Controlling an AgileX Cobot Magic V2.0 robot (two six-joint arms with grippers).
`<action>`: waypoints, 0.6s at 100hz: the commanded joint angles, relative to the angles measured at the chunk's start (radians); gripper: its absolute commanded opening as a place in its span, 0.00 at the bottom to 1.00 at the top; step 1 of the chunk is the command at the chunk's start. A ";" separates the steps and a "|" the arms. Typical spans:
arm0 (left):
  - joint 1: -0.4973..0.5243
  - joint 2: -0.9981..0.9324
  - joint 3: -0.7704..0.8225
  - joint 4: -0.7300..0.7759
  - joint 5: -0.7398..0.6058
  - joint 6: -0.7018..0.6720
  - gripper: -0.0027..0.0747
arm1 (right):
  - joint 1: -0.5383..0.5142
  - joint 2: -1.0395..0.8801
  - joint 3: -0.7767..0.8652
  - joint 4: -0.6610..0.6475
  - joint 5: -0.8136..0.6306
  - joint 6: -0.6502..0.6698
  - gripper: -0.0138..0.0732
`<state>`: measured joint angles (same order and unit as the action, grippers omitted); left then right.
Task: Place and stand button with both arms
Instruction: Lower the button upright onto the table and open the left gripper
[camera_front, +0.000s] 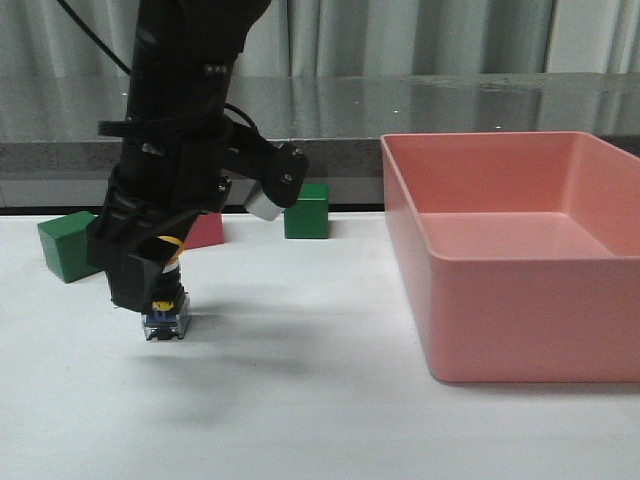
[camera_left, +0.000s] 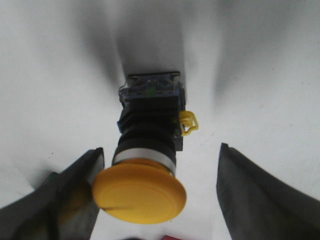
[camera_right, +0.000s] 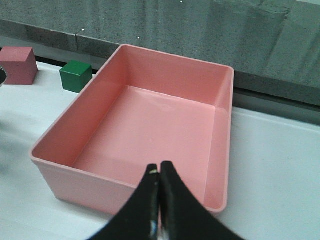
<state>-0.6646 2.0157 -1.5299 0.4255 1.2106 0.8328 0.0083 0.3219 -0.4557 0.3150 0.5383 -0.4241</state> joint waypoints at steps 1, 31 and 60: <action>0.011 -0.093 -0.018 0.017 0.064 -0.011 0.62 | -0.005 0.007 -0.025 0.003 -0.068 0.000 0.09; 0.156 -0.229 -0.018 0.011 0.066 -0.119 0.60 | -0.005 0.007 -0.025 0.003 -0.068 0.000 0.09; 0.363 -0.402 -0.026 -0.124 0.029 -0.366 0.07 | -0.005 0.007 -0.025 0.003 -0.068 0.000 0.09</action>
<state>-0.3592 1.7201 -1.5265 0.3662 1.2191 0.5317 0.0083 0.3219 -0.4557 0.3150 0.5400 -0.4241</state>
